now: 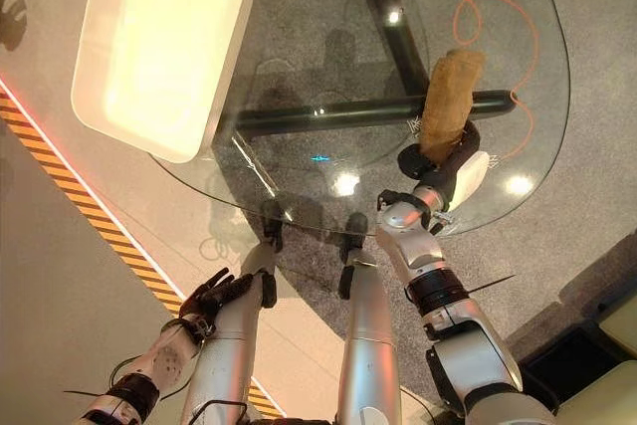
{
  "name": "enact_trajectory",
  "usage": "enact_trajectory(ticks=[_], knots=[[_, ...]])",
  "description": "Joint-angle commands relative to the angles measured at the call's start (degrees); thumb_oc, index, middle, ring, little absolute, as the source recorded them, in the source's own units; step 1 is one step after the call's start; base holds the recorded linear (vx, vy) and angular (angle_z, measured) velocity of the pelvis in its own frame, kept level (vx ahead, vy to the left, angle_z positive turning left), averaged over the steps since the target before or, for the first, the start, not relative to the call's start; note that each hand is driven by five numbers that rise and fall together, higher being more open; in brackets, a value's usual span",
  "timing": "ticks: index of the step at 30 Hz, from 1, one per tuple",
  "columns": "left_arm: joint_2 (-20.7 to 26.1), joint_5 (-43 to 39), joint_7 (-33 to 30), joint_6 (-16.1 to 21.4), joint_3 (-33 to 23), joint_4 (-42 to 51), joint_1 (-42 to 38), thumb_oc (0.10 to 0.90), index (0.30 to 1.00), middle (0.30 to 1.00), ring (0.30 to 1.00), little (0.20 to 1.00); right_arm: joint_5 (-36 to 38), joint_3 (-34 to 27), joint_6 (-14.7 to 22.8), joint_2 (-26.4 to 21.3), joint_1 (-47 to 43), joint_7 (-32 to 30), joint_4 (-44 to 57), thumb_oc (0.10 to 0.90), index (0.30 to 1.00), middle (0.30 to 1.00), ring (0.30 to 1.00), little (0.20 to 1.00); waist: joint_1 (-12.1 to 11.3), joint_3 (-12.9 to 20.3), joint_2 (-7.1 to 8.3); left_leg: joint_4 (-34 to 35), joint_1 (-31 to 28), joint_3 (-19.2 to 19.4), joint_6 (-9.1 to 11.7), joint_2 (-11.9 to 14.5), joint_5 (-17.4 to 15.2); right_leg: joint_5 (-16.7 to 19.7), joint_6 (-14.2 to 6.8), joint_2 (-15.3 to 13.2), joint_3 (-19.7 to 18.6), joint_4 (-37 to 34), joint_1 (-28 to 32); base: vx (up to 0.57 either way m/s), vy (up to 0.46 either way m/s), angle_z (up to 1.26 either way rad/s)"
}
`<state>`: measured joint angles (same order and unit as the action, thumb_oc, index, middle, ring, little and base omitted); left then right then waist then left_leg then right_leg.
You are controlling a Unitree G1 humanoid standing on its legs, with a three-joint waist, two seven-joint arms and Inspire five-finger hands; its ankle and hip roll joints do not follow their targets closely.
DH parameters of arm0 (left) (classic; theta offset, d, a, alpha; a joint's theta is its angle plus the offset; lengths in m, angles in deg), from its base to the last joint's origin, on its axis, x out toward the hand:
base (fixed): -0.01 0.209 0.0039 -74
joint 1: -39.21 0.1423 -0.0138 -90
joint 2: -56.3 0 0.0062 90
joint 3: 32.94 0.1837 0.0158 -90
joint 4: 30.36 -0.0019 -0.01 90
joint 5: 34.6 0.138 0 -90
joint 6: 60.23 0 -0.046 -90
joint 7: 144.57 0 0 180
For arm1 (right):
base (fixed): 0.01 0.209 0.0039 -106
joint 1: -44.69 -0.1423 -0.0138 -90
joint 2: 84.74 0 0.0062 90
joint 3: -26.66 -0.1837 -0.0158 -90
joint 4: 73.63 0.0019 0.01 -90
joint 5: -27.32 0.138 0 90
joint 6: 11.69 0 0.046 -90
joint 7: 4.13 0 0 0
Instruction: Wipe the table with a cloth and put it in the basket.
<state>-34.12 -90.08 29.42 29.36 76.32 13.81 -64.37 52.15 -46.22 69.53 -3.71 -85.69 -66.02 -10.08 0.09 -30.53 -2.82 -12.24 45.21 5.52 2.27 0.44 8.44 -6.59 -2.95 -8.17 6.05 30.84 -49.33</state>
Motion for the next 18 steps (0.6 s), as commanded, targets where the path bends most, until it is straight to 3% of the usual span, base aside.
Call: enact_trajectory(ticks=[1, 18], knots=[[-4.28, -1.00, -0.60, -1.46, 3.75, 1.13, 4.27, 0.800, 0.900, 0.900, 0.900, 0.900, -1.63, -0.03, 1.09, -3.03, -1.21, -3.54, 3.41, 0.100, 0.300, 0.300, 0.300, 0.200, -0.01, 0.73, -1.93, -11.17, 2.80, 2.06, -1.25, -4.05, -11.17, 9.77, -1.27, 2.81, 1.53, -11.88, -0.13, 0.00, 0.000, 0.00], [-4.58, -1.78, -0.59, -1.60, 3.70, 1.05, 4.23, 0.800, 0.900, 0.900, 0.900, 0.900, -2.28, -1.20, 1.23, -4.36, -3.65, -3.65, 4.35, 0.100, 0.300, 0.300, 0.300, 0.200, -0.56, 0.73, -2.01, -11.84, 4.23, 1.29, -1.49, -4.26, -11.47, 9.73, -1.55, 2.90, 1.47, -11.13, -1.72, 0.00, 0.002, 0.01]])
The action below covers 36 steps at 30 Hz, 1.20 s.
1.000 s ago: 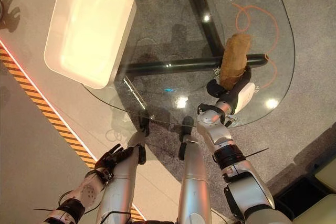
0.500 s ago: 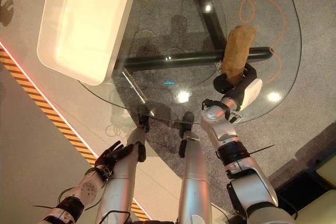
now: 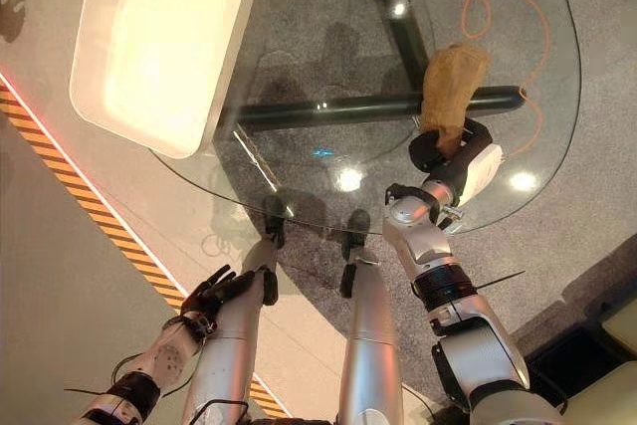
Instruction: Wipe the table with a cloth and put it in the basket.
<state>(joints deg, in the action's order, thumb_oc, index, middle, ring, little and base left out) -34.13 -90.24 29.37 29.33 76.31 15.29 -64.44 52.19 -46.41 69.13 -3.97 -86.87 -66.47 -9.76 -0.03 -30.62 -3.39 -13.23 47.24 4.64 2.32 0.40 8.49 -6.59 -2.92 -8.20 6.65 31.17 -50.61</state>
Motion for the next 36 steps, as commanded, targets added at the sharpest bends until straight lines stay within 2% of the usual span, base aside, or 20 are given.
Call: enact_trajectory(ticks=[1, 6, 11, 14, 23, 30, 31, 36], knots=[[-4.62, -1.71, -0.52, -1.52, 3.62, -0.44, 4.29, 0.800, 0.900, 0.900, 0.900, 0.900, -2.38, -0.98, 1.48, -4.16, -2.55, -3.04, 4.19, 0.100, 0.300, 0.300, 0.300, 0.200, -0.46, 0.83, -1.45, -10.86, 2.27, 2.17, -1.55, -4.24, -11.51, 9.77, -1.60, 2.93, 0.88, -11.48, -0.53, 0.00, 0.000, 0.00], [-4.81, -0.92, -1.34, -0.85, 3.42, -0.08, 4.42, 0.800, 0.900, 0.900, 0.900, 0.900, -3.44, -0.75, 1.20, -4.35, -2.59, -2.37, 5.15, 0.100, 0.300, 0.300, 0.300, 0.200, -0.59, 0.83, -1.55, -10.92, 2.71, 2.03, -1.55, -4.39, -11.49, 9.92, -1.69, 2.83, 0.90, -11.56, -0.97, 0.00, 0.000, 0.00], [-4.78, -0.85, -1.30, -0.02, 3.26, 0.14, 4.63, 0.800, 0.900, 0.900, 0.900, 0.900, -6.25, 0.19, 0.80, -4.36, -2.72, 0.80, 7.35, 0.100, 0.300, 0.300, 0.300, 0.200, -0.64, 0.83, -1.66, -11.18, 3.43, 2.02, -1.56, -4.53, -11.50, 10.06, -1.73, 2.77, 0.81, -11.53, -1.76, 0.00, 0.000, 0.00], [-4.88, -0.67, -1.59, -0.72, 3.16, 0.50, 4.48, 0.800, 0.900, 0.900, 0.900, 0.900, -9.20, 1.54, -0.43, -3.78, -2.78, 4.51, 9.07, 0.100, 0.300, 0.300, 0.300, 0.200, -0.66, 0.83, -1.65, -11.24, 3.58, 2.10, -1.51, -4.53, -11.52, 9.93, -1.74, 2.76, 0.98, -11.44, -1.92, 0.00, 0.000, 0.00], [-5.72, 0.18, -0.54, 0.21, 3.51, 0.41, 4.93, 0.800, 0.900, 0.900, 0.900, 0.900, -17.75, 6.92, -3.34, -1.93, -3.08, 15.48, 13.58, 0.100, 0.300, 0.300, 0.300, 0.200, -0.89, 0.83, -1.65, -11.04, 4.00, 2.37, -1.27, -4.45, -11.33, 9.94, -1.89, 2.29, 1.59, -11.44, -2.47, 0.00, 0.000, 0.00], [-5.95, 0.08, -0.68, 0.76, 3.32, 0.20, 4.76, 0.800, 0.900, 0.900, 0.900, 0.900, -20.12, 11.25, -5.43, -0.24, -3.41, 20.60, 14.41, 0.100, 0.300, 0.300, 0.300, 0.200, -1.27, 0.83, -1.82, -11.10, 4.59, 2.47, -1.00, -4.42, -11.24, 9.65, -1.94, 1.89, 2.00, -11.21, -3.00, 0.00, 0.000, 0.00], [-5.95, 0.38, -0.24, 0.86, 3.11, -0.01, 4.83, 0.800, 0.900, 0.900, 0.900, 0.900, -20.97, 12.37, -5.87, 0.06, -3.50, 22.76, 14.60, 0.100, 0.300, 0.300, 0.300, 0.200, -1.42, 0.83, -1.89, -11.05, 4.79, 2.43, -0.98, -4.43, -11.18, 9.62, -1.96, 1.75, 2.15, -11.22, -3.18, 0.00, 0.000, 0.00], [-5.63, 0.80, 0.68, 0.57, 2.85, -0.26, 4.76, 0.800, 0.900, 0.900, 0.900, 0.900, -22.53, 15.21, -6.17, 0.22, -3.93, 27.35, 14.78, 0.100, 0.300, 0.300, 0.300, 0.200, -1.73, 0.83, -2.03, -11.15, 5.37, 2.44, -0.88, -4.47, -11.01, 9.72, -2.14, 1.47, 2.34, -11.19, -3.76, 0.00, 0.000, 0.00]])
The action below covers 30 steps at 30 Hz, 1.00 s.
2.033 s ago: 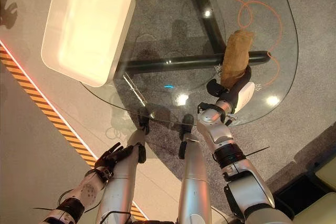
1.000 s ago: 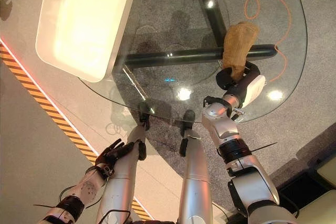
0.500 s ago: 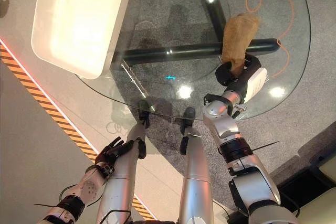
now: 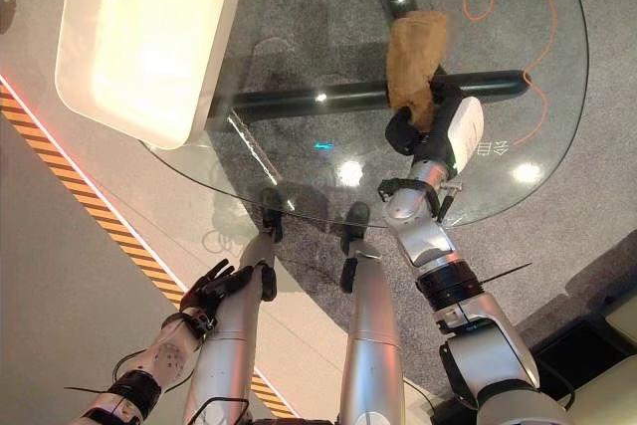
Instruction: Wipe the table with a cloth and put it in the basket.
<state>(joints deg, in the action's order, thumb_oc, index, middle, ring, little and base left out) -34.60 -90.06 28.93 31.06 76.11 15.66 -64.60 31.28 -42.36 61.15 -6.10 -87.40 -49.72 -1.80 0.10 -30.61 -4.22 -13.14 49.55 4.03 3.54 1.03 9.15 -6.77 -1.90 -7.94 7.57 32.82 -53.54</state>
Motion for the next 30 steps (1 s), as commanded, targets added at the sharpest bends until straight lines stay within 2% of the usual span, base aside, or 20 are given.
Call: enact_trajectory(ticks=[1, 17, 29, 30], knots=[[-5.14, 0.63, 1.12, -1.19, 3.09, -0.62, 4.91, 0.800, 0.900, 0.900, 0.900, 0.900, -1.91, 11.55, 1.74, 2.40, -3.42, 11.32, 6.80, 0.100, 0.300, 0.300, 0.300, 0.200, -1.89, 0.82, -1.21, -11.28, 3.11, 3.04, -2.11, -5.09, -11.67, 9.91, -3.18, 1.17, 1.43, -12.76, -0.91, 0.00, 0.000, 0.00], [-3.85, -0.16, 1.08, -1.67, 3.52, -0.94, 3.74, 0.800, 0.900, 0.900, 0.900, 0.900, -4.82, 20.58, 3.28, 1.21, -4.76, 26.88, 7.81, 0.100, 0.300, 0.300, 0.300, 0.200, -2.61, 0.82, -1.30, -11.78, 3.93, 3.26, -1.90, -4.80, -11.63, 9.85, -3.71, 0.19, 2.19, -11.86, -2.02, 0.00, -0.001, 0.01], [-2.59, -0.13, 1.04, -2.64, 4.15, -0.78, 3.24, 0.800, 0.900, 0.900, 0.900, 0.900, -3.27, 23.33, 4.83, -0.55, -4.79, 29.97, 8.50, 0.100, 0.300, 0.300, 0.300, 0.200, -2.85, 0.82, -1.01, -12.13, 4.30, 3.04, -1.84, -4.76, -11.65, 9.95, -3.92, -0.22, 2.66, -11.67, -2.27, 0.01, -0.014, 0.08], [-2.44, -0.21, 1.06, -2.70, 4.65, -0.74, 4.37, 0.800, 0.900, 0.900, 0.900, 0.900, -3.07, 23.53, 4.98, -0.54, -3.61, 29.93, 8.54, 0.100, 0.300, 0.300, 0.300, 0.200, -3.12, 0.82, -1.14, -12.69, 2.35, 2.75, -1.50, -4.48, -13.58, 8.15, -4.39, 0.09, 2.35, -10.75, -0.60, 0.00, 0.000, 0.00]])
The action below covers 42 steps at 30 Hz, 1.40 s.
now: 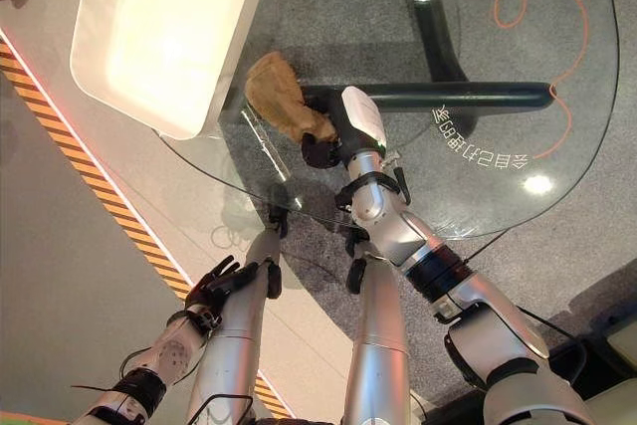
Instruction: Wipe the table with a cloth and put it in the basket.
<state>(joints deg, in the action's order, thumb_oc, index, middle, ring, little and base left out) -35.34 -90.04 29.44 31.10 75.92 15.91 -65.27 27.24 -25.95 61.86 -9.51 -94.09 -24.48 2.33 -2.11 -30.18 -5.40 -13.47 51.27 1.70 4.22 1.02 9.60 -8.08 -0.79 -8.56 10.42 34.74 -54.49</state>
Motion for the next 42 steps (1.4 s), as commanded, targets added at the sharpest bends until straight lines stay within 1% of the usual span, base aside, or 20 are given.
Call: enact_trajectory(ticks=[1, 4, 5, 6, 7, 8, 9, 11, 12, 13, 14, 15, 16, 17, 18, 21, 27, 31, 36, 42], knots=[[-1.55, -0.29, 0.51, -2.78, 4.50, -0.89, 3.94, 0.800, 0.900, 0.900, 0.900, 0.900, 1.13, 6.99, 4.37, 2.44, 1.99, 4.62, 4.47, 0.100, 0.300, 0.300, 0.300, 0.200, -0.64, 0.39, 0.18, -11.90, 2.60, 5.41, -2.56, -4.69, -12.15, 11.29, -5.04, 0.41, -0.16, -13.50, -1.37, 0.01, -0.014, 0.03], [-1.38, -0.39, 0.36, -2.70, 4.62, -0.81, 3.98, 0.800, 0.900, 0.900, 0.900, 0.900, 1.80, 6.64, 4.30, 1.83, 1.93, 4.50, 4.71, 0.100, 0.300, 0.300, 0.300, 0.200, -0.57, 0.39, 0.12, -11.88, 2.66, 5.41, -2.61, -4.69, -12.15, 11.41, -5.08, 0.36, -0.19, -13.43, -1.59, 0.00, -0.010, 0.07], [-1.41, -0.35, 0.43, -2.70, 4.99, -0.89, 5.08, 0.800, 0.900, 0.900, 0.900, 0.900, 1.81, 6.75, 4.31, 2.04, 3.05, 4.50, 4.67, 0.100, 0.300, 0.300, 0.300, 0.200, -0.84, 0.39, -0.03, -12.34, 0.70, 5.08, -2.25, -4.46, -14.04, 9.59, -5.56, 0.65, -0.52, -12.56, 0.08, 0.06, -0.004, 0.10], [-1.39, -0.30, 0.45, -2.65, 4.98, -0.94, 5.11, 0.800, 0.900, 0.900, 0.900, 0.900, 1.82, 6.62, 4.33, 2.11, 3.15, 4.36, 4.65, 0.100, 0.300, 0.300, 0.300, 0.200, -0.82, 0.39, -0.05, -12.31, 0.67, 5.11, -2.27, -4.45, -14.03, 9.60, -5.56, 0.66, -0.51, -12.58, 0.09, 0.00, -0.005, 0.06], [-1.36, -0.32, 0.39, -2.62, 4.60, -0.89, 4.02, 0.800, 0.900, 0.900, 0.900, 0.900, 1.77, 6.43, 4.30, 1.93, 2.08, 4.33, 4.67, 0.100, 0.300, 0.300, 0.300, 0.200, -0.55, 0.39, 0.09, -11.82, 2.62, 5.46, -2.64, -4.68, -12.15, 11.43, -5.08, 0.37, -0.19, -13.46, -1.58, -0.05, -0.016, 0.04], [-1.27, -0.21, 0.50, -2.67, 4.39, -0.97, 4.11, 0.800, 0.900, 0.900, 0.900, 0.900, 1.34, 6.27, 4.60, 1.87, 2.40, 4.51, 4.59, 0.100, 0.300, 0.300, 0.300, 0.200, -0.52, 0.39, 0.09, -11.85, 2.59, 5.49, -2.58, -4.67, -12.14, 11.42, -5.07, 0.37, -0.20, -13.48, -1.51, 0.00, 0.000, 0.00], [-1.32, -0.17, 0.37, -2.67, 4.87, -1.00, 5.23, 0.800, 0.900, 0.900, 0.900, 0.900, 1.07, 6.41, 4.71, 2.01, 3.43, 5.01, 4.49, 0.100, 0.300, 0.300, 0.300, 0.200, -0.80, 0.39, -0.09, -12.26, 0.65, 5.16, -2.21, -4.43, -14.01, 9.61, -5.55, 0.63, -0.49, -12.66, 0.16, 0.05, -0.021, 0.01], [-1.28, -0.21, 0.16, -2.71, 4.93, -0.94, 5.28, 0.800, 0.900, 0.900, 0.900, 0.900, 1.02, 6.48, 4.77, 1.85, 3.41, 5.83, 4.73, 0.100, 0.300, 0.300, 0.300, 0.200, -0.77, 0.39, -0.19, -12.32, 0.77, 5.18, -2.19, -4.34, -14.05, 9.63, -5.57, 0.54, -0.53, -12.51, -0.06, 0.00, -0.014, 0.00], [-1.26, -0.20, 0.09, -2.68, 4.55, -0.87, 4.20, 0.800, 0.900, 0.900, 0.900, 0.900, 0.98, 6.31, 5.00, 1.61, 2.34, 6.30, 4.79, 0.100, 0.300, 0.300, 0.300, 0.200, -0.49, 0.39, -0.08, -11.90, 2.80, 5.51, -2.54, -4.58, -12.19, 11.47, -5.11, 0.22, -0.24, -13.38, -1.82, 0.00, 0.000, 0.00], [-1.29, -0.20, 0.12, -2.68, 4.96, -0.92, 5.32, 0.800, 0.900, 0.900, 0.900, 0.900, 0.99, 6.46, 5.02, 1.84, 3.47, 6.29, 4.75, 0.100, 0.300, 0.300, 0.300, 0.200, -0.77, 0.39, -0.22, -12.37, 0.82, 5.17, -2.18, -4.34, -14.08, 9.65, -5.59, 0.51, -0.56, -12.50, -0.12, -0.06, -0.015, 0.00], [-1.26, 0.19, 0.32, -2.62, 4.43, -0.91, 4.38, 0.800, 0.900, 0.900, 0.900, 0.900, 1.25, 6.76, 5.68, 1.52, 2.27, 7.85, 5.21, 0.100, 0.300, 0.300, 0.300, 0.200, -0.54, 0.39, -0.11, -11.94, 2.87, 5.52, -2.56, -4.59, -12.24, 11.45, -5.08, 0.17, -0.16, -13.40, -1.86, 0.00, 0.000, 0.00], [-1.13, 0.22, 0.52, -2.51, 4.44, -0.99, 4.43, 0.800, 0.900, 0.900, 0.900, 0.900, 1.27, 6.99, 5.95, 1.34, 2.19, 8.62, 5.58, 0.100, 0.300, 0.300, 0.300, 0.200, -0.54, 0.39, -0.09, -11.90, 2.92, 5.54, -2.55, -4.52, -12.22, 11.44, -5.09, 0.16, -0.14, -13.41, -1.90, 0.00, 0.000, 0.00], [-1.14, 0.22, 0.57, -2.49, 4.87, -1.03, 5.57, 0.800, 0.900, 0.900, 0.900, 0.900, 1.27, 7.17, 5.94, 1.55, 3.33, 8.69, 5.65, 0.100, 0.300, 0.300, 0.300, 0.200, -0.81, 0.39, -0.23, -12.37, 0.94, 5.22, -2.18, -4.28, -14.10, 9.62, -5.57, 0.45, -0.46, -12.54, -0.20, 0.00, 0.000, 0.00], [-0.89, -0.05, 0.53, -2.52, 4.63, -0.81, 4.36, 0.800, 0.900, 0.900, 0.900, 0.900, 1.64, 7.22, 5.91, 1.04, 2.21, 9.27, 6.81, 0.100, 0.300, 0.300, 0.300, 0.200, -0.44, 0.39, -0.09, -11.85, 2.97, 5.67, -2.47, -4.45, -12.18, 11.44, -5.11, 0.17, -0.10, -13.42, -1.97, 0.05, -0.015, -0.01], [-0.88, -0.10, 0.56, -2.56, 5.06, -0.82, 5.44, 0.800, 0.900, 0.900, 0.900, 0.900, 1.88, 7.43, 5.87, 1.24, 3.36, 9.20, 6.92, 0.100, 0.300, 0.300, 0.300, 0.200, -0.70, 0.39, -0.24, -12.33, 1.00, 5.34, -2.12, -4.21, -14.05, 9.63, -5.59, 0.47, -0.42, -12.52, -0.31, 0.00, 0.000, 0.00], [-0.73, -0.34, 0.43, -2.63, 5.20, -0.58, 5.37, 0.800, 0.900, 0.900, 0.900, 0.900, 3.07, 7.45, 6.28, 1.18, 3.81, 7.93, 7.33, 0.100, 0.300, 0.300, 0.300, 0.200, -0.66, 0.39, -0.24, -12.46, 0.97, 5.42, -2.12, -4.10, -14.19, 9.49, -5.57, 0.53, -0.45, -12.33, -0.34, 0.02, -0.003, 0.00], [-0.93, -0.71, 0.14, -2.89, 5.14, -0.77, 5.08, 0.800, 0.900, 0.900, 0.900, 0.900, 4.02, 5.94, 6.83, 1.38, 4.36, 2.48, 6.77, 0.100, 0.300, 0.300, 0.300, 0.200, -0.40, 0.39, -0.22, -12.14, 0.65, 5.41, -2.06, -4.05, -14.07, 9.55, -5.51, 0.68, -0.59, -12.71, -0.01, 0.00, 0.000, 0.00], [-1.08, -0.43, 0.00, -2.84, 5.02, -0.76, 5.46, 0.800, 0.900, 0.900, 0.900, 0.900, 4.04, 4.53, 7.66, 1.44, 4.69, 1.59, 6.47, 0.100, 0.300, 0.300, 0.300, 0.200, -0.34, 0.39, -0.22, -12.24, 0.62, 5.35, -2.14, -4.06, -14.23, 9.53, -5.47, 0.77, -0.68, -12.65, -0.02, 0.00, 0.000, 0.00], [-1.07, -0.29, 0.07, -2.54, 4.84, -0.63, 6.03, 0.800, 0.900, 0.900, 0.900, 0.900, 3.88, 3.12, 7.03, 1.18, 5.10, 1.23, 8.24, 0.100, 0.300, 0.300, 0.300, 0.200, -0.19, 0.39, -0.04, -12.20, 0.44, 5.41, -2.19, -3.90, -14.32, 9.54, -5.48, 0.86, -0.69, -12.56, 0.09, 0.00, 0.000, 0.00], [-1.07, -0.60, -0.21, -2.55, 4.65, -0.29, 6.01, 0.800, 0.900, 0.900, 0.900, 0.900, 3.60, 1.14, 6.57, 0.92, 5.72, -2.38, 9.23, 0.100, 0.300, 0.300, 0.300, 0.200, 0.18, 0.39, 0.07, -12.33, 0.16, 5.75, -2.31, -3.75, -14.43, 9.50, -5.50, 1.08, -0.97, -12.46, 0.31, 0.00, 0.000, 0.00]])
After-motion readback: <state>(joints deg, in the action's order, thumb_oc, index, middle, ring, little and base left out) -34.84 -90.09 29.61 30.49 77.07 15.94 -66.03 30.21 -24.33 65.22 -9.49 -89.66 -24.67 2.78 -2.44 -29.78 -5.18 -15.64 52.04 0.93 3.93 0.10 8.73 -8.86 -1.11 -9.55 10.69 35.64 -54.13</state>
